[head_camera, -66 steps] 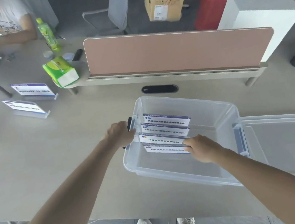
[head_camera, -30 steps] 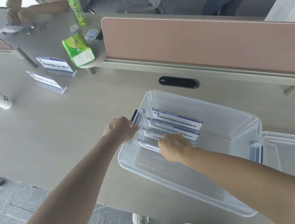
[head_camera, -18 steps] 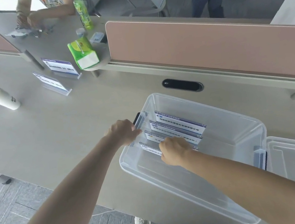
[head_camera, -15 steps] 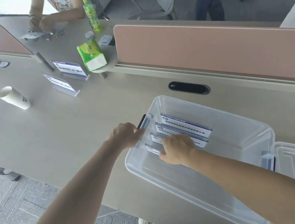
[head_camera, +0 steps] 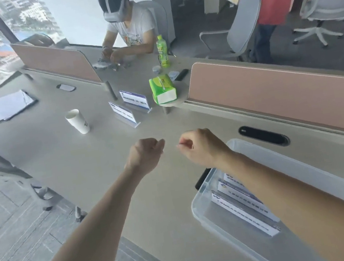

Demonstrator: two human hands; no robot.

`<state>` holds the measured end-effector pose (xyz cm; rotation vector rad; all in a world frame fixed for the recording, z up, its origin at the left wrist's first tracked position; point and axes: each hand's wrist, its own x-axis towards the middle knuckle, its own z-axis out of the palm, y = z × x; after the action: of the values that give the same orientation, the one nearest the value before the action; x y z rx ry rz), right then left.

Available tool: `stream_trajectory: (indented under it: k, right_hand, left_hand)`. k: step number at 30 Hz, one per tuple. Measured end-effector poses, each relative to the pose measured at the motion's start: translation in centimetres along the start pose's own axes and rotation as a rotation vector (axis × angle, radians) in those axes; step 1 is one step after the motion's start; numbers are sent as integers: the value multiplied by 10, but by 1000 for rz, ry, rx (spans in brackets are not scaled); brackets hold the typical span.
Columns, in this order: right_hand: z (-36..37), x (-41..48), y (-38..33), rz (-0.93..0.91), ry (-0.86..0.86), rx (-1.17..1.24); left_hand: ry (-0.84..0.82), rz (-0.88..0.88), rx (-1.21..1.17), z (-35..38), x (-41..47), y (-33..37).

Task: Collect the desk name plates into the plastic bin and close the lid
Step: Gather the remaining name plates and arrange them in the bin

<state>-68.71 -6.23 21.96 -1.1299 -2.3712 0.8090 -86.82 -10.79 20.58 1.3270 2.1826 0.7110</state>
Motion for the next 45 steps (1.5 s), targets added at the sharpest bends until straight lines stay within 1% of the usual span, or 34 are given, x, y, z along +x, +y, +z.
stream_trajectory:
  k: [4,6,10,13,17,19,23,27,33,40,45]
  right_hand:
    - [21,31,-37,69,22,-21]
    - [32,47,-59,126,36,-37]
    - [58,73,-102,187,54,-75]
    - [73,92,-125,202,47,-121]
    - [82,118,-140,206,57,-149]
    - [84,131,-140,211,64,-149]
    - [88,164,-127,264,58,-91]
    - [93,203,-102,298,88,-15]
    - [107,270,-67,327,80,35]
    - [132,336,-40,422,25,23]
    - [154,373,-34,481,55,-22]
  left_hand:
    - [5,104,-152,-39,9,-36]
    - [37,146,-207,-60,16,-60]
    - [99,163,-284,-103,38,-106]
    - [96,148,-297,-129,54,-133]
    - [81,144,-233,-154,76,-160]
    - [72,139,-208,-161,90,-171]
    - [42,148,-283,-165,118,-184]
    - [-36,67,-347,-166,157,-190]
    - [-143,15,-384,-152,221,-192]
    - [-107,-16,-365,-139,301,-212]
    - [-128,-58,-432,-140,358,-229]
